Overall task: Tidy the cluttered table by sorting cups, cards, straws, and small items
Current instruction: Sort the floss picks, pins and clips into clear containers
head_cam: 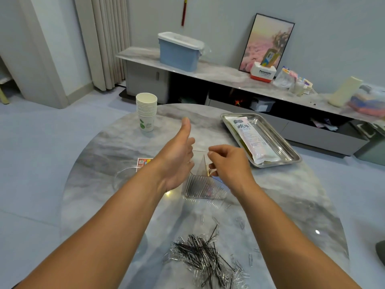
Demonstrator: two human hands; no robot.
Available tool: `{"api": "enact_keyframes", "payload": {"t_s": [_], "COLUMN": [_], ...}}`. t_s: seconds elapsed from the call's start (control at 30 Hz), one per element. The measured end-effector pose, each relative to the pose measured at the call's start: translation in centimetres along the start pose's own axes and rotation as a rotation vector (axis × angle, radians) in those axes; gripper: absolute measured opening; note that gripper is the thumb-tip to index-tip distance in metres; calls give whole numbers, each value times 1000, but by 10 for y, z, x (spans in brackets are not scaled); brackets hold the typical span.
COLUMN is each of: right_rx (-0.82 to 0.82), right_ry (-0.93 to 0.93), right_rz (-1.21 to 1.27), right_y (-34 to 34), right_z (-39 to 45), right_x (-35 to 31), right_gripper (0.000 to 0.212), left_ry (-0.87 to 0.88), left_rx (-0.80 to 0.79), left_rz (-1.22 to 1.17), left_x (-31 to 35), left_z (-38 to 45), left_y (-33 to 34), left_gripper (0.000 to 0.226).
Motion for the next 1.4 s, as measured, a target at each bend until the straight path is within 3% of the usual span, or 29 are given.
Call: {"api": "enact_keyframes", "payload": {"t_s": [0.1, 0.2, 0.27, 0.33, 0.47, 0.57, 0.67, 0.77, 0.87, 0.97, 1.13, 1.3, 1.4], "right_rx": [-75, -345, -550, -649, -629, -593, -555, -527, -528, -547, -532, -519, -487], "right_ry": [-78, 11, 101, 187, 249, 222, 130, 147, 183, 180, 147, 77, 35], "right_rz": [-108, -302, -549, -762, -986, -1089, -1153, -1035, -893, -876, -925, -976, -967], "right_y": [-23, -28, -26, -29, -26, -20, -11, -10, -15, -20, -31, -34, -34], "right_z": [-19, -47, -70, -92, -119, -134, -139, -136, -130, -126, -113, -113, -112], "right_x": [1, 38, 71, 96, 113, 117, 117, 120, 125, 128, 125, 123, 127], "right_gripper": [6, 11, 23, 47, 84, 92, 87, 69, 35, 21, 21, 47, 31], "left_ry": [49, 64, 59, 21, -94, -173, -138, -85, -42, -24, -21, -32, -48], "left_rx": [64, 63, -9, -108, -239, -271, -238, -184, -141, -112, -97, -53, -32], "left_rz": [140, 508, 723, 939, 1444, 1726, 1897, 1950, 1941, 1928, 1875, 1673, 1458], "left_x": [3, -7, -23, -45, -86, -116, -134, -139, -142, -149, -148, -131, -124], "left_z": [-6, -10, -10, -12, -28, -40, -43, -42, -42, -41, -34, -34, -36], "left_y": [-5, 3, 13, 22, 27, 21, 13, 9, 10, 12, 14, 17, 16], "left_gripper": [60, 17, 3, 8, 28, 44, 42, 32, 22, 18, 8, 14, 2]}}
Point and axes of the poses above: each hand's wrist, its own z-axis towards the middle knuckle, its own y-axis out of the palm, x = y × z, the point moved 9 cm from there along z, towards the middle knuckle, and after that the axes turned 10 degrees about z, right-handed, at the moved point
